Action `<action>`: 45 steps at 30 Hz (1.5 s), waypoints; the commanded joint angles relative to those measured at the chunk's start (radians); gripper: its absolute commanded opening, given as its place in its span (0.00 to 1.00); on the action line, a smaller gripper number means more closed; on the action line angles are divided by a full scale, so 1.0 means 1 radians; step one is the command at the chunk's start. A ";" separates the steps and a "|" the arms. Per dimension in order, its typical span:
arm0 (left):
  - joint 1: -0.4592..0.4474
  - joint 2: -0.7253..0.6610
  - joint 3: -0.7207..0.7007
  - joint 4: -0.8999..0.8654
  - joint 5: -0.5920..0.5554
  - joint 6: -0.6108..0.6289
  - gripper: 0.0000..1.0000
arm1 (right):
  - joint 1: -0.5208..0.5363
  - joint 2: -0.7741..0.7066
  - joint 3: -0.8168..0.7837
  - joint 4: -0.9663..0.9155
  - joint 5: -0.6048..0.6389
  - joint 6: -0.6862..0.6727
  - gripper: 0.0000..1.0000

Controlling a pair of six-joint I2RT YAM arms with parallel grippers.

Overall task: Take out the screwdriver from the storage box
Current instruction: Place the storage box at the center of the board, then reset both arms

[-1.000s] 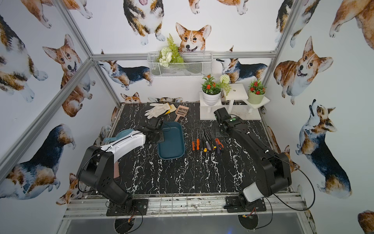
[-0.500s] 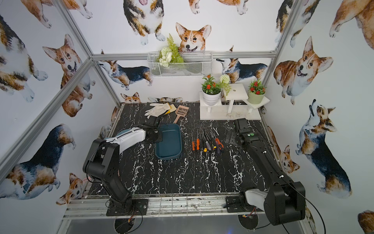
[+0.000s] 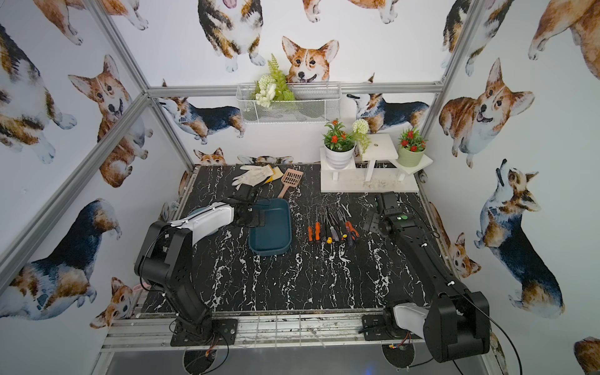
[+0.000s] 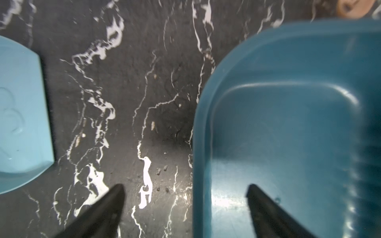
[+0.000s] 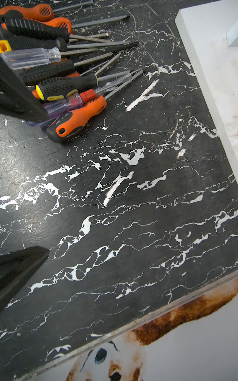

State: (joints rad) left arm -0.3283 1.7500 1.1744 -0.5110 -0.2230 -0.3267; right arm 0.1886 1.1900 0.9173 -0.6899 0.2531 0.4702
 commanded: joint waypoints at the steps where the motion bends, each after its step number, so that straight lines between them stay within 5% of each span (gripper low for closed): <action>1: 0.001 -0.071 0.014 0.037 -0.048 0.038 1.00 | -0.001 0.006 -0.004 0.044 0.021 -0.022 1.00; 10: 0.026 -0.334 -0.024 0.196 -0.222 0.078 1.00 | -0.001 0.085 -0.032 0.226 0.075 -0.115 1.00; 15: 0.136 -0.429 -0.134 0.310 -0.203 0.079 1.00 | -0.001 0.107 -0.087 0.369 0.106 -0.173 1.00; 19: 0.221 -0.509 -0.300 0.472 -0.177 0.084 1.00 | -0.001 0.103 -0.147 0.491 0.132 -0.227 1.00; 23: 0.224 -0.572 -0.525 0.759 -0.268 0.191 1.00 | -0.001 0.091 -0.222 0.624 0.162 -0.277 1.00; 26: 0.231 -0.568 -0.600 0.829 -0.373 0.227 1.00 | -0.001 0.080 -0.273 0.712 0.186 -0.311 1.00; 33: 0.252 -0.539 -0.697 0.927 -0.403 0.204 1.00 | -0.001 0.016 -0.459 1.079 0.184 -0.405 1.00; 45: 0.259 -0.348 -0.773 1.229 -0.385 0.217 1.00 | -0.001 -0.008 -0.437 0.972 0.154 -0.386 1.00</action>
State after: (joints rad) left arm -0.0738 1.3907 0.4034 0.5854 -0.6193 -0.1280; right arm 0.1886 1.1862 0.4728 0.2810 0.4160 0.0784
